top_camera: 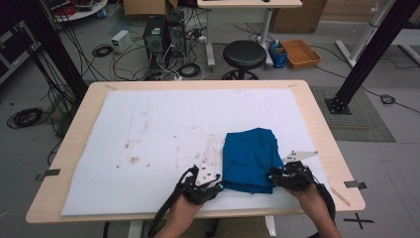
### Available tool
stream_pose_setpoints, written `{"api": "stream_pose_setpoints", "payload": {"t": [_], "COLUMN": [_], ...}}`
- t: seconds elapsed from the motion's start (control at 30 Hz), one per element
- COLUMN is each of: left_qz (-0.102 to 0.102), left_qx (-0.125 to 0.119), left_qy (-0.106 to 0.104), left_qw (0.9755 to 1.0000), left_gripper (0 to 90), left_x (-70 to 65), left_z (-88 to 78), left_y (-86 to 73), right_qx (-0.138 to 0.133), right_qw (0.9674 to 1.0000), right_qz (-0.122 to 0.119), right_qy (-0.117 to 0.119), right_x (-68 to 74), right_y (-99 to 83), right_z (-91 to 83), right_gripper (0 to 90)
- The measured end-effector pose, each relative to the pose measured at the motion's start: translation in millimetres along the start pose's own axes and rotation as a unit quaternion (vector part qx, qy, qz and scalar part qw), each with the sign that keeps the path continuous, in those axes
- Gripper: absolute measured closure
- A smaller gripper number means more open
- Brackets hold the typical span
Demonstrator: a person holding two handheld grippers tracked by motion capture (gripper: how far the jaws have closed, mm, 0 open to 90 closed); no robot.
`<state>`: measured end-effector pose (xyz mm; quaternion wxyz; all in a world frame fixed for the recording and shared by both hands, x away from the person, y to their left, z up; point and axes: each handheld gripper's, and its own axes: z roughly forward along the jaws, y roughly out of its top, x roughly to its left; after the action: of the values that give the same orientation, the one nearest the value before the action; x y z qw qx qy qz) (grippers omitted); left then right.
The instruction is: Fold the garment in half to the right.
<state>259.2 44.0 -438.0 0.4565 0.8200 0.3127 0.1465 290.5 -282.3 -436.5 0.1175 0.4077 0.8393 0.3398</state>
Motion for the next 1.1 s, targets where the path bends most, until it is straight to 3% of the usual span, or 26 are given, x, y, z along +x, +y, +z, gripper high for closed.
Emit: {"api": "stream_pose_setpoints", "payload": {"t": [0.03, 0.17, 0.23, 0.27, 0.3, 0.37, 0.43, 0.5, 0.53, 0.6, 0.7, 0.73, 0.8, 0.87, 0.9, 1.03, 1.1], "left_qz": [-0.010, -0.061, -0.094, -0.108, -0.112, -0.119, -0.136, -0.154, -0.156, -0.153, -0.140, -0.137, -0.132, -0.124, -0.123, -0.094, -0.067], "left_qx": [-0.009, -0.056, -0.073, -0.080, -0.086, -0.095, -0.107, -0.114, -0.114, -0.121, -0.128, -0.131, -0.139, -0.147, -0.150, -0.163, -0.176], "left_qy": [0.005, 0.015, 0.019, 0.018, 0.024, 0.042, 0.056, 0.069, 0.071, 0.075, 0.075, 0.078, 0.082, 0.087, 0.088, 0.088, 0.098], "left_qw": [0.9999, 0.9964, 0.9927, 0.9908, 0.9897, 0.9875, 0.9833, 0.9791, 0.9786, 0.9779, 0.9788, 0.9787, 0.9781, 0.9775, 0.9771, 0.9780, 0.9772], "left_gripper": [69.1, 60.1, 53.2, 49.2, 46.0, 40.0, 32.1, 31.1, 31.1, 31.1, 31.0, 30.8, 29.0, 28.6, 28.6, 28.2, 27.6], "left_x": [4.8, 33.1, 50.3, 57.6, 63.9, 75.6, 87.8, 99.1, 102.2, 107.9, 111.8, 112.9, 115.6, 118.5, 119.6, 126.0, 129.3], "left_z": [-5.1, -29.3, -39.6, -44.7, -50.0, -61.3, -70.6, -76.0, -77.3, -80.8, -84.5, -85.8, -88.9, -92.0, -92.9, -97.4, -98.4], "left_y": [-0.1, -3.1, -5.0, -6.2, -8.1, -13.4, -19.5, -24.9, -26.1, -29.0, -30.7, -30.8, -30.6, -30.9, -31.3, -36.6, -39.8], "right_qx": [0.008, 0.027, 0.056, 0.055, 0.045, 0.019, -0.016, -0.062, -0.075, -0.075, -0.018, -0.026, -0.025, -0.074, -0.100, -0.157, -0.162], "right_qw": [0.9999, 0.9994, 0.9978, 0.9977, 0.9985, 0.9994, 0.9998, 0.9971, 0.9957, 0.9967, 0.9988, 0.9983, 0.9987, 0.9961, 0.9936, 0.9838, 0.9812], "right_qz": [-0.009, -0.022, -0.007, -0.006, -0.007, 0.001, 0.005, 0.000, 0.002, 0.002, -0.025, -0.033, -0.033, -0.025, -0.016, 0.012, 0.016], "right_qy": [-0.001, -0.004, 0.034, 0.040, 0.029, 0.030, -0.005, -0.044, -0.053, -0.030, -0.039, -0.041, -0.029, -0.041, -0.051, -0.086, -0.104], "right_x": [1.3, 6.7, 5.9, 5.7, 5.6, 2.5, -1.8, -7.5, -10.6, -12.7, -11.2, -11.0, -13.5, -16.3, -18.3, -31.2, -36.5], "right_y": [1.1, -1.3, -4.3, -4.0, -2.5, 1.9, 9.2, 17.4, 21.0, 22.9, 16.4, 13.2, 11.8, 9.4, 9.1, 9.6, 8.3], "right_z": [-2.1, -13.3, -14.7, -17.0, -20.1, -26.5, -29.4, -26.8, -20.6, -6.3, 16.0, 15.4, 7.3, -4.3, -10.6, -30.9, -38.1], "right_gripper": [86.9, 86.8, 73.6, 70.1, 65.3, 62.5, 50.9, 61.9, 68.0, 76.2, 78.2, 76.9, 58.2, 35.3, 29.4, 20.0, 20.0]}}
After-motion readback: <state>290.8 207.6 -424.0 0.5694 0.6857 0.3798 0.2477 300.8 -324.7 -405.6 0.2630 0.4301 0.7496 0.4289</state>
